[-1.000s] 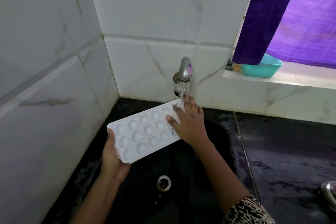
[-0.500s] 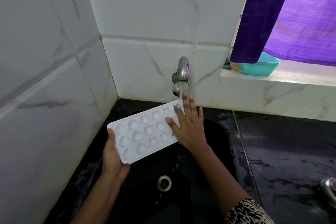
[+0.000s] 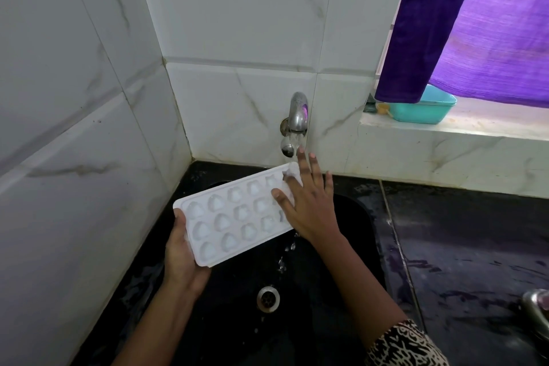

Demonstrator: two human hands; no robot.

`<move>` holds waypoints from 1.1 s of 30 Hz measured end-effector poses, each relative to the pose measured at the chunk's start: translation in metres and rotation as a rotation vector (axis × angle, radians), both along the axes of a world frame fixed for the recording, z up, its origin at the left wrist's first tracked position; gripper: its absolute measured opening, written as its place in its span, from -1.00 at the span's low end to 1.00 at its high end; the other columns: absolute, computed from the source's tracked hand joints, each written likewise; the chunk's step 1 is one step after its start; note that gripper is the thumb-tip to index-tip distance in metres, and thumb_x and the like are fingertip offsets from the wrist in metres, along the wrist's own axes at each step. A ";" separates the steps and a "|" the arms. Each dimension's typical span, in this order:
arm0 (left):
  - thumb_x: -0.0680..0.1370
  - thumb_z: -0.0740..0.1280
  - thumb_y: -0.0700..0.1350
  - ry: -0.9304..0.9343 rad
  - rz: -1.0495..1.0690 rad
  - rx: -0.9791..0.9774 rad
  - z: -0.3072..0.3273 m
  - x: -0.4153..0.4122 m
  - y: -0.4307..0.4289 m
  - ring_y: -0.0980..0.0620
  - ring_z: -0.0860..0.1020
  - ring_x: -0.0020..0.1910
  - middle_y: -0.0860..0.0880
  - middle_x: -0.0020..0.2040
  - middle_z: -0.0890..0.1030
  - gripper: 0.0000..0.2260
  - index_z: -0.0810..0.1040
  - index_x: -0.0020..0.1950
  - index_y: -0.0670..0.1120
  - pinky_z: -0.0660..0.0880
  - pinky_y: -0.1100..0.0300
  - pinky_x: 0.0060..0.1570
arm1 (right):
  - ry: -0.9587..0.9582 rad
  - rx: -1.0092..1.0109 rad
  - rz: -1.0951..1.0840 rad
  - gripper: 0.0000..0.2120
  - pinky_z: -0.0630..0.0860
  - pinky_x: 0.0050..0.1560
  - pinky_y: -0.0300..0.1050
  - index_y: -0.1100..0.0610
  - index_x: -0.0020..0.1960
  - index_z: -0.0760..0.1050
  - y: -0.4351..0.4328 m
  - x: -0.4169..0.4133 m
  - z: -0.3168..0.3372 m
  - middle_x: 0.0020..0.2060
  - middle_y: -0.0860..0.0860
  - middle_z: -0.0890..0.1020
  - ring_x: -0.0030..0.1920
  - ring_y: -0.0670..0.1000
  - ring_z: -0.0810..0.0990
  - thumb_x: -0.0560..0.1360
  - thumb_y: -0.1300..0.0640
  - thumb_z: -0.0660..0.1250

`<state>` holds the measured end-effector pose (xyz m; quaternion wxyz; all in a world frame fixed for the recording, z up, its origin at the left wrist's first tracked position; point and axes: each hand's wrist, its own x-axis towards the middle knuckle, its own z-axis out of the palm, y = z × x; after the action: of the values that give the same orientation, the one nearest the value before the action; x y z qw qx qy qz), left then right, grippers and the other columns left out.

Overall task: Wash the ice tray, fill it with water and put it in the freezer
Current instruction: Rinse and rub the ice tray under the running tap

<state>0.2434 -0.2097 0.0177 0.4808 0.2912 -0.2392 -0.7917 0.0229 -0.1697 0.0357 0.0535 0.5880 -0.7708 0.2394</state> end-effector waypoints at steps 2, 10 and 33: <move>0.60 0.09 0.26 -0.006 0.017 -0.005 0.001 0.000 0.000 -0.15 0.63 0.15 -0.16 0.23 0.62 -0.49 0.64 0.20 -0.07 0.63 -0.02 -0.11 | -0.047 0.015 0.012 -0.53 -0.19 0.45 0.20 -0.04 0.31 0.45 0.002 -0.004 -0.002 0.54 -0.03 -0.13 0.47 -0.07 -0.34 0.57 -0.24 0.02; 0.60 0.09 0.26 -0.019 0.038 0.004 -0.001 0.000 0.004 -0.14 0.63 0.14 -0.14 0.21 0.64 -0.49 0.58 0.25 -0.07 0.63 0.00 -0.13 | -0.085 0.014 0.018 -0.58 -0.17 0.46 0.22 -0.08 0.29 0.44 0.004 -0.005 -0.001 0.54 -0.04 -0.12 0.47 -0.09 -0.34 0.57 -0.23 0.03; 0.58 0.09 0.28 -0.018 0.059 0.026 -0.008 0.004 0.009 -0.16 0.59 0.21 -0.14 0.29 0.58 -0.42 0.43 0.43 -0.08 0.63 -0.06 -0.01 | -0.253 -0.040 0.058 -0.51 -0.26 0.45 0.12 -0.14 0.42 0.30 0.018 0.002 -0.001 0.47 -0.18 -0.26 0.42 -0.19 -0.44 0.56 -0.24 -0.04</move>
<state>0.2478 -0.2007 0.0101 0.4978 0.3116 -0.2244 -0.7777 0.0247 -0.1518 0.0351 -0.0394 0.5738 -0.7492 0.3283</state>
